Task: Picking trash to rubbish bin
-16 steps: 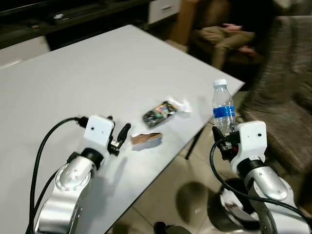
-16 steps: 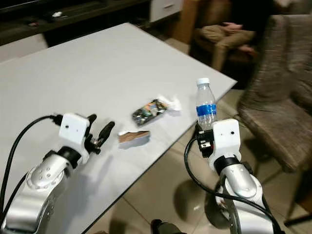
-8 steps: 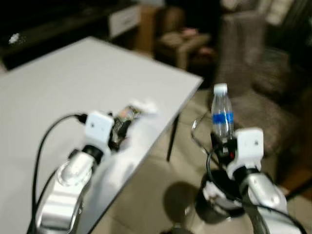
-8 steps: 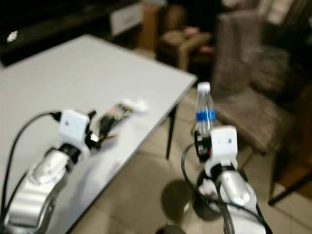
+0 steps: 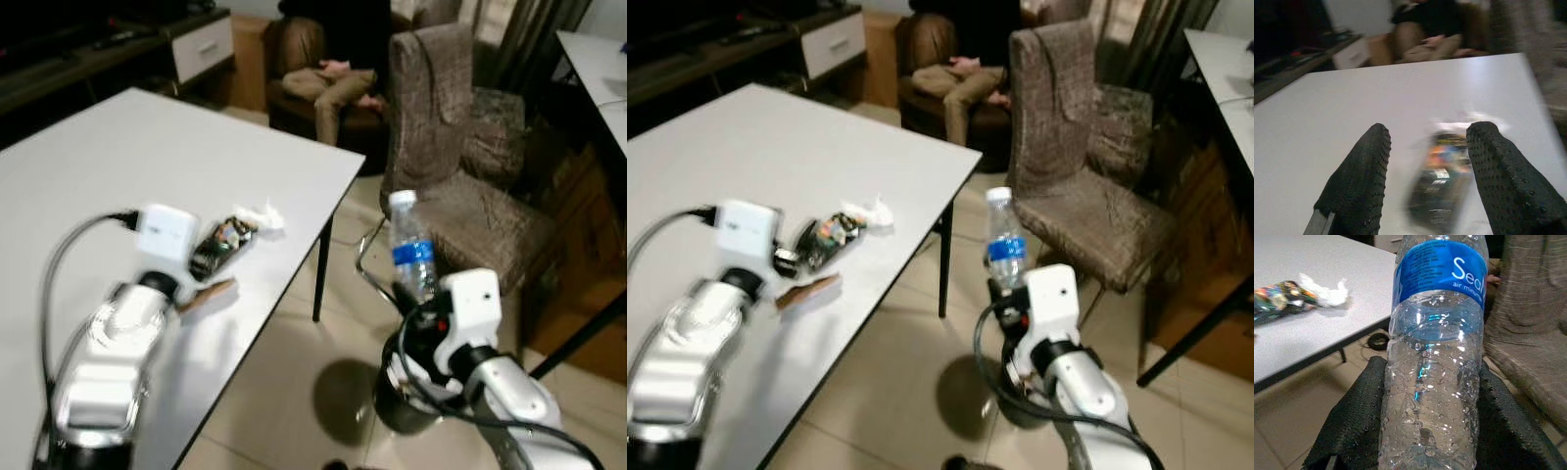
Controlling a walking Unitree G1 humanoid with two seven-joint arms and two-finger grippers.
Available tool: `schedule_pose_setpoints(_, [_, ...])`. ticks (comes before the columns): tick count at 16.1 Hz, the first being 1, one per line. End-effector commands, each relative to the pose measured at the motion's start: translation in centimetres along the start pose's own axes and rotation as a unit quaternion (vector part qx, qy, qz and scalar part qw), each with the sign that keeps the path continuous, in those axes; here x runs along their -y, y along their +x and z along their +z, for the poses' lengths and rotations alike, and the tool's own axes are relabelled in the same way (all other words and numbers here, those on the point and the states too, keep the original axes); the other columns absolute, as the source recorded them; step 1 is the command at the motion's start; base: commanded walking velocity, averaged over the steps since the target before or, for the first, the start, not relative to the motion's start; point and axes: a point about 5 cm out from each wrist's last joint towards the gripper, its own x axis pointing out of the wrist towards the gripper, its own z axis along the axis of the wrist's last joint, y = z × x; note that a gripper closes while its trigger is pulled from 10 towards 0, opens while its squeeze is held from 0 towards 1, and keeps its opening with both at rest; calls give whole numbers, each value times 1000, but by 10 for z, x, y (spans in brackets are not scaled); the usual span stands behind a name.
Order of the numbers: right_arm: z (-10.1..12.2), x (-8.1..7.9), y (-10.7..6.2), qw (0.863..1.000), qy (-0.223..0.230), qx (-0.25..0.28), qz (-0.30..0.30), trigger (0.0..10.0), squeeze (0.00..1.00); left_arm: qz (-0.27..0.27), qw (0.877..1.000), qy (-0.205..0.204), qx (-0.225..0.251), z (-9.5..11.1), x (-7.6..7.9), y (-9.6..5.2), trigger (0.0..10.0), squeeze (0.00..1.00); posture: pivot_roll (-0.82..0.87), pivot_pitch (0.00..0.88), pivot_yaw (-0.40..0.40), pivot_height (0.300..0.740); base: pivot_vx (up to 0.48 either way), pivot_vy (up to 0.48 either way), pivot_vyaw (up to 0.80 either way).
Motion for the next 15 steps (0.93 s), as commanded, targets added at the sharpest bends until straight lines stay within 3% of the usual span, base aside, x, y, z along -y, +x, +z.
schedule_pose_setpoints(1, [0, -1, 1, 1000, -4, -6, 12, 10000, 0, 9, 1000, -1, -6, -1, -4, 1, 10000, 0, -15, 37, -33, 740, 0, 0, 0])
schedule_pose_setpoints(2, [-1, -4, 2, 999, -33, -11, 29, 10000, 0, 4, 1000, 5, -5, 0, -6, 1, 10000, 0, -11, 36, -32, 740, 0, 0, 0])
schedule_pose_setpoints(4, [-5, -6, 0, 998, -44, -16, 30, 10000, 0, -37, 999, 11, -7, -2, 1, -3, 10000, 0, -7, 43, -22, 740, 0, 0, 672])
schedule_pose_setpoints(6, [-7, -2, -2, 1000, -13, -13, 2, 10000, 0, -118, 993, 12, 5, -1, 17, -5, 10000, 0, -8, 45, -12, 740, 0, 0, 400])
schedule_pose_setpoints(9, [-9, -3, -6, 1000, -19, -17, -5, 10000, 0, -149, 989, -10, 7, -6, 22, 0, 10000, 0, -24, 50, 9, 740, 0, 0, 0])
schedule_pose_setpoints(10, [-9, -4, -8, 1000, -15, -13, -8, 10000, 0, -161, 987, -7, 14, -8, 20, 3, 10000, 1000, -27, 47, 16, 740, 0, 0, 0])
schedule_pose_setpoints(13, [-14, 0, -11, 1000, -15, -15, -16, 10000, 0, -235, 971, -13, 49, -2, 18, 20, 10000, 1000, -30, 32, 23, 740, 0, 0, 0])
schedule_pose_setpoints(15, [-19, 3, -10, 999, -19, -21, -20, 10000, 0, -295, 955, 6, 34, -8, 17, 33, 10000, 1000, -36, 28, 26, 740, 0, 0, 0])
